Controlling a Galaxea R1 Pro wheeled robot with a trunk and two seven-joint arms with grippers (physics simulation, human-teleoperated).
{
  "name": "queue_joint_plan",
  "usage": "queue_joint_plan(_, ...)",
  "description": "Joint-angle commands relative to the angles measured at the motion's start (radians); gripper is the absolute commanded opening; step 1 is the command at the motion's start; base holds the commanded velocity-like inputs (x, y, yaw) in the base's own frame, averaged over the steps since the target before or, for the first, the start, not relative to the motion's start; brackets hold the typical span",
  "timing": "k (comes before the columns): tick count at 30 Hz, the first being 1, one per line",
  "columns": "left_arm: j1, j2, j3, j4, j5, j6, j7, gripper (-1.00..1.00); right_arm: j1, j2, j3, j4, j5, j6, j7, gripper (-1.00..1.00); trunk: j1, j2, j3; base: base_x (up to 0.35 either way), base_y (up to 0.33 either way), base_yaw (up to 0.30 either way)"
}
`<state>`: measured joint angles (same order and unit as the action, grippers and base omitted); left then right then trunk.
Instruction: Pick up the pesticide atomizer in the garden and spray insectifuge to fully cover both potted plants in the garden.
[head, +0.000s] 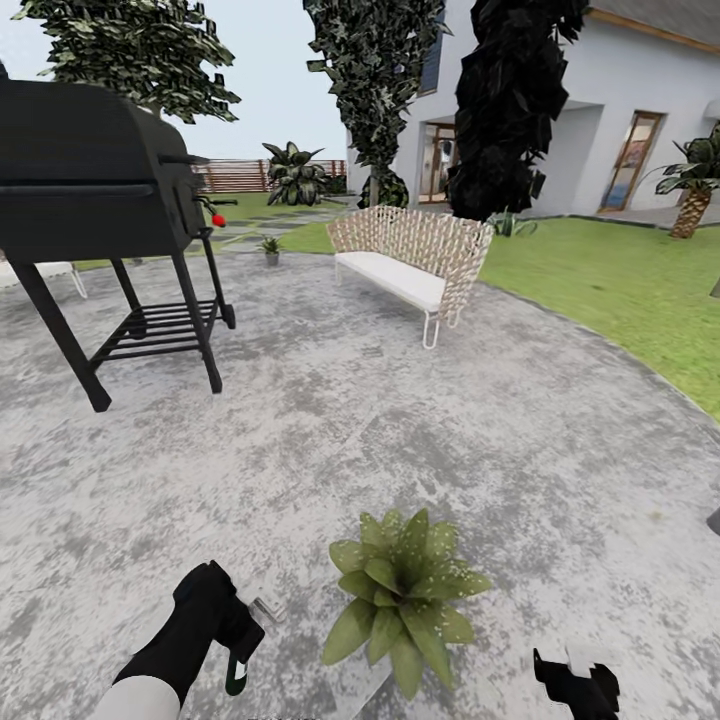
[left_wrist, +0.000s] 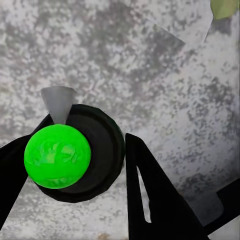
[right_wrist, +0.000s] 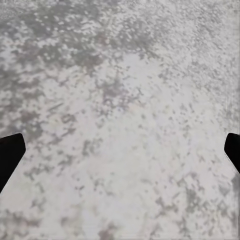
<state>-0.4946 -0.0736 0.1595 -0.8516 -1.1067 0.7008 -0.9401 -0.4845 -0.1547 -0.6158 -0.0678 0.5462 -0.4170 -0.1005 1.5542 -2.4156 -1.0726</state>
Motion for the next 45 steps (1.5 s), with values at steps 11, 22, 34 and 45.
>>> queue_joint_plan(11, -0.017, -0.019, -0.022, 0.008, -0.006, 0.004, -0.142, -1.00, 0.000, 0.000, -0.005, 0.002, 0.011, -0.003, -0.004, 1.00, 0.000, 0.000, -0.001, 0.000, -0.231, 0.185)
queue_joint_plan(22, -0.013, -0.033, -0.184, -0.028, -0.176, 0.061, -0.209, -1.00, 0.000, 0.001, -0.005, 0.002, 0.011, -0.003, -0.004, 1.00, 0.000, 0.000, -0.001, 0.000, -0.006, 0.001)
queue_joint_plan(34, -0.008, -0.043, -0.254, -0.094, -0.172, 0.244, -0.111, -1.00, -0.001, 0.003, -0.005, 0.002, 0.011, -0.003, -0.004, 1.00, 0.000, 0.000, -0.001, 0.000, 0.000, 0.000)
queue_joint_plan(45, -0.007, -0.045, -0.266, -0.102, -0.151, 0.189, -0.108, -1.00, -0.001, 0.003, -0.005, 0.002, 0.011, -0.003, -0.005, 1.00, 0.000, 0.000, -0.001, 0.000, -0.021, 0.127)
